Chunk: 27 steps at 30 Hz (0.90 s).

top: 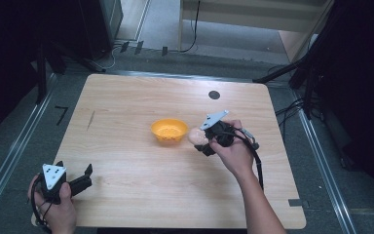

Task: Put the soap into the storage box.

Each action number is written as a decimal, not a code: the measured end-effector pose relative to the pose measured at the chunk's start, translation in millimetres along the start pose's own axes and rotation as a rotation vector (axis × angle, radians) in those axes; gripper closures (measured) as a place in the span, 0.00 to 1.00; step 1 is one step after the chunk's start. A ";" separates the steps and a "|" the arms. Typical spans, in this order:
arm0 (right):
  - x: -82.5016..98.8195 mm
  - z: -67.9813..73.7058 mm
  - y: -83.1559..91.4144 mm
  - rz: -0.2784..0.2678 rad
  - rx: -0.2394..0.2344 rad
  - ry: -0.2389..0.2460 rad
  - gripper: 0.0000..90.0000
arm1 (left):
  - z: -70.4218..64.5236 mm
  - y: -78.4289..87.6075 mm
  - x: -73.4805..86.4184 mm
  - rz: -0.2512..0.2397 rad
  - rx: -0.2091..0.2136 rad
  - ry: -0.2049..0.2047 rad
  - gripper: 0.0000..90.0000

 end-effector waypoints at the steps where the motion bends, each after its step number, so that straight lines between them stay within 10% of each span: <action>1: -1.0 -1.0 0.2 0.006 -0.002 0.007 0.37 | 0.1 0.0 0.0 0.000 0.001 0.000 0.08; 27: -45.2 -20.4 -9.7 0.044 -0.087 0.132 0.37 | 0.0 -0.3 -0.2 -0.002 0.000 0.000 0.08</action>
Point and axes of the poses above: each handheld gripper's, and its own axes: y roughly backward along the jaws, x roughly out of its underside, z roughly to its left, the point moved 4 cm from there along -y, roughly forward along the jaws, and after that the axes turned 10 degrees about -y, right-handed, at the moved point
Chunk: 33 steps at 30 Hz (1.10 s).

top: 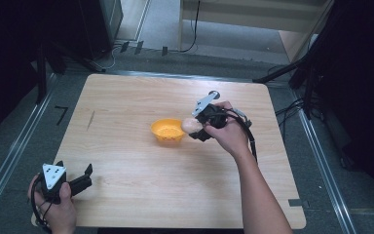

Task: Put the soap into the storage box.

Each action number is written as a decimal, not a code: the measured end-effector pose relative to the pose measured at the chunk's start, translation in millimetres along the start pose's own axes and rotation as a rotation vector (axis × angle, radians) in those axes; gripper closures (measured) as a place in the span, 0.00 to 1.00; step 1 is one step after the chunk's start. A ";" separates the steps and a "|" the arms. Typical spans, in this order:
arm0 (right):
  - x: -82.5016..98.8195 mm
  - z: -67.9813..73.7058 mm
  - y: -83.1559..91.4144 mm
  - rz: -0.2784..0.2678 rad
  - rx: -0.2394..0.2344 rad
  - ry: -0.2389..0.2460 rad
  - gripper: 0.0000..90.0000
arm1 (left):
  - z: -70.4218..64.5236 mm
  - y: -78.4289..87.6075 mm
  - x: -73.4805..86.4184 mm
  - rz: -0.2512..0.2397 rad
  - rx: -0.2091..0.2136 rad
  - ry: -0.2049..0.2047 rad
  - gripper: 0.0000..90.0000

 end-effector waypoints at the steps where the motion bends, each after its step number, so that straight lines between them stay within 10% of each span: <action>1: -1.1 -0.7 -1.4 0.008 -0.002 0.011 0.37 | 0.1 -0.1 0.1 0.000 0.000 0.002 0.08; 33: -54.9 4.4 -50.8 0.065 -0.139 0.185 0.37 | 3.1 1.1 0.5 -0.016 0.006 0.030 0.08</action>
Point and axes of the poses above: each handheld gripper's, and its own axes: y roughly backward along the jaws, x roughly out of its underside, z roughly to its left, the point moved 4 cm from there along -y, roughly forward along the jaws, and after that the axes turned 10 degrees about -y, right-handed, at the moved point
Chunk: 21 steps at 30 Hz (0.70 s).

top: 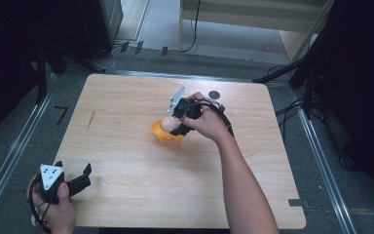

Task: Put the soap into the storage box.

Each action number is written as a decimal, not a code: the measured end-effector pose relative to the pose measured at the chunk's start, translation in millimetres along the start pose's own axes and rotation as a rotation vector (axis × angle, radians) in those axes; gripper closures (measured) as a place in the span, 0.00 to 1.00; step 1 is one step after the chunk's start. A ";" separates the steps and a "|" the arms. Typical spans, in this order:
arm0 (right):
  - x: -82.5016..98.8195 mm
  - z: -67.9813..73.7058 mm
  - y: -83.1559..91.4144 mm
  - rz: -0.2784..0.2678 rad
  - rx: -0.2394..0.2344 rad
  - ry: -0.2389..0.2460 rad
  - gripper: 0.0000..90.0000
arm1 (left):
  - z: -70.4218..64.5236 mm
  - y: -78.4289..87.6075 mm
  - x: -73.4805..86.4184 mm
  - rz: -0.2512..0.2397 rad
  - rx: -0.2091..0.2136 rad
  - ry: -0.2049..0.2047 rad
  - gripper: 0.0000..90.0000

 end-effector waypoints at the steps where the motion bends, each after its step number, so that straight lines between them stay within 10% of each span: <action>1: -2.3 -2.1 -4.5 0.007 -0.004 0.002 0.37 | 0.1 0.2 0.0 -0.002 -0.001 0.004 0.08; 21: -7.0 -12.6 -26.2 0.079 -0.057 -0.013 0.37 | 0.9 0.7 0.0 -0.011 0.000 0.011 0.08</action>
Point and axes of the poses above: each handheld gripper's, and its own axes: y roughly backward along the jaws, x roughly out of its underside, z roughly to its left, the point moved 4 cm from there along -y, roughly forward along the jaws, and after that the axes turned 10 degrees about -y, right-handed, at the moved point
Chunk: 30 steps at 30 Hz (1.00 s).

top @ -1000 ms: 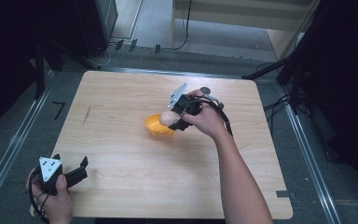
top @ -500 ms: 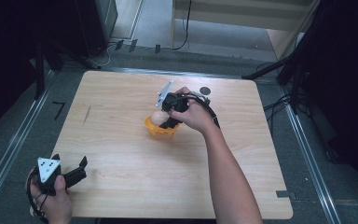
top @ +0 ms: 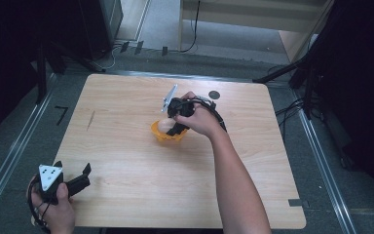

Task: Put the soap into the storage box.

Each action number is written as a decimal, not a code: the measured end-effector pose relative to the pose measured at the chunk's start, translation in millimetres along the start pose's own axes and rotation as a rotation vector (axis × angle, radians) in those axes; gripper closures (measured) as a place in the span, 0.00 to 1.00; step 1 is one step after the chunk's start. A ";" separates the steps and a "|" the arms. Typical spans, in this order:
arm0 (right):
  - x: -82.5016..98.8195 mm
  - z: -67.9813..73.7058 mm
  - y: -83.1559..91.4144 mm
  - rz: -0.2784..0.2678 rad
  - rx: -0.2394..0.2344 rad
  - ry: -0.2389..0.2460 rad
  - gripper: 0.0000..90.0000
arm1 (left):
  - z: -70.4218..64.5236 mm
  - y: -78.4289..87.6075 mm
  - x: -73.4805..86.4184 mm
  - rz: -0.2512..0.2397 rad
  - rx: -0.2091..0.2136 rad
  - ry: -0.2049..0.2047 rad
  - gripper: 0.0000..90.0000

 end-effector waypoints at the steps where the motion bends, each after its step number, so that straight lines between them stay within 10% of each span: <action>1: 0.5 -0.4 -0.4 0.004 -0.001 0.000 0.37 | -0.1 0.1 0.0 -0.001 0.000 0.000 0.08; 13: -0.4 -1.9 -2.1 -0.017 -0.007 -0.026 0.41 | 0.1 0.1 0.0 0.002 -0.001 -0.002 0.08; 30: 16.4 0.6 14.0 -0.060 0.019 -0.092 0.21 | -0.3 -0.3 -0.1 0.002 -0.002 -0.004 0.08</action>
Point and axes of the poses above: each handheld gripper's, and its own axes: y roughly backward along the jaws, x roughly out of its underside, z roughly to its left, the point moved 4 cm from there along -y, roughly forward along the jaws, and after that the axes turned 10 degrees about -y, right-handed, at the moved point
